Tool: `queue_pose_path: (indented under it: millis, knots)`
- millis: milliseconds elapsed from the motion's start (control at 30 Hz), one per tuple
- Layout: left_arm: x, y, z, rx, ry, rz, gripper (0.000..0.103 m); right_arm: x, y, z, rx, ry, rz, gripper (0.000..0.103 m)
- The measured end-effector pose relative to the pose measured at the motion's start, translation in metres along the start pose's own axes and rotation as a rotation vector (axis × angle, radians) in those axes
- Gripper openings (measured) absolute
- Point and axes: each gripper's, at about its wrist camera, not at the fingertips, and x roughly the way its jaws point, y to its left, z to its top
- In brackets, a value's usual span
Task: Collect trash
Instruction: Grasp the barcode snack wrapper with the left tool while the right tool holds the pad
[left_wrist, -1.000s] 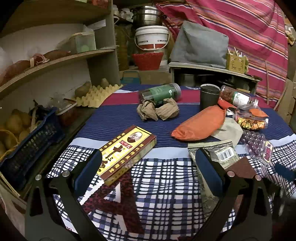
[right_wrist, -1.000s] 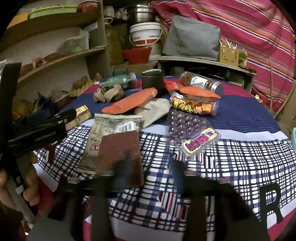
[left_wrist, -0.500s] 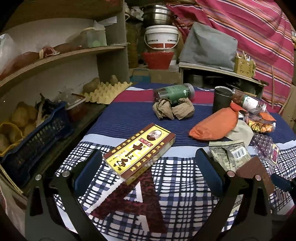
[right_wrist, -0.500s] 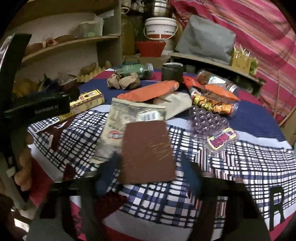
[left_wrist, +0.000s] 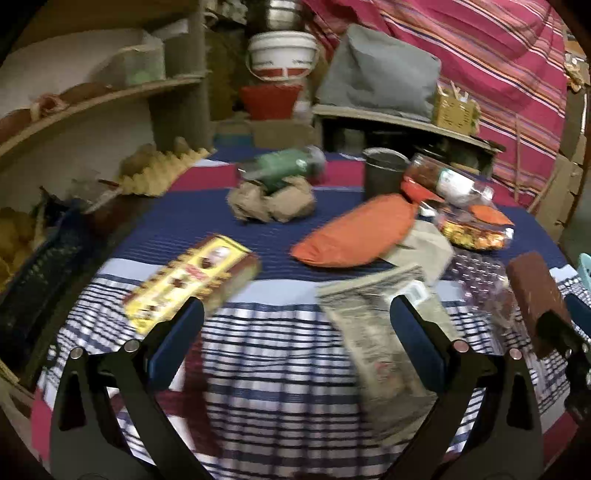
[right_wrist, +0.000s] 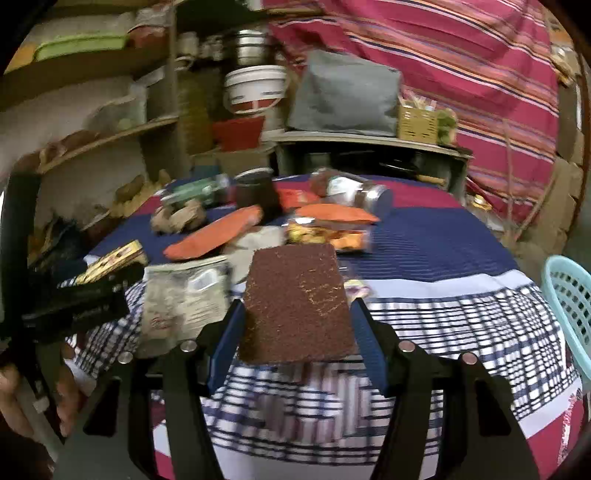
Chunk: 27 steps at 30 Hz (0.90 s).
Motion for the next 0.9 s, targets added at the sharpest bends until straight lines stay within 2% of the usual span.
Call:
queue_pose_path:
  millis: [200,267,400,433,567,633,767,900]
  knots:
    - [0.020,-0.023,-0.006,0.010,0.114,-0.044,0.097,-0.001,-0.016,0.006,0.047,-0.008,-0.006,0.059]
    - [0.025,-0.027,-0.008,0.024,0.140,-0.043,0.092,0.000,-0.017,0.006,0.051,-0.007,-0.002,0.059]
    - [0.038,-0.029,-0.010,0.022,0.213,-0.080,0.073,0.000,-0.014,0.005,0.037,-0.006,0.005,0.059]
    - [0.041,-0.028,-0.010,0.018,0.223,-0.084,0.072,0.000,-0.013,0.005,0.033,-0.007,0.004,0.059]
    - [0.041,-0.025,-0.008,-0.003,0.224,-0.094,0.061,-0.001,-0.014,0.003,0.039,-0.005,0.010,0.059]
    - [0.039,-0.028,-0.008,0.014,0.217,-0.107,0.047,-0.001,-0.013,0.003,0.039,-0.006,0.007,0.059]
    - [0.035,-0.034,-0.009,0.046,0.205,-0.106,0.035,0.001,-0.014,0.000,0.043,0.004,0.005,0.059]
    - [0.032,-0.029,-0.010,0.029,0.206,-0.105,0.010,-0.002,-0.017,0.000,0.046,0.000,0.000,0.059]
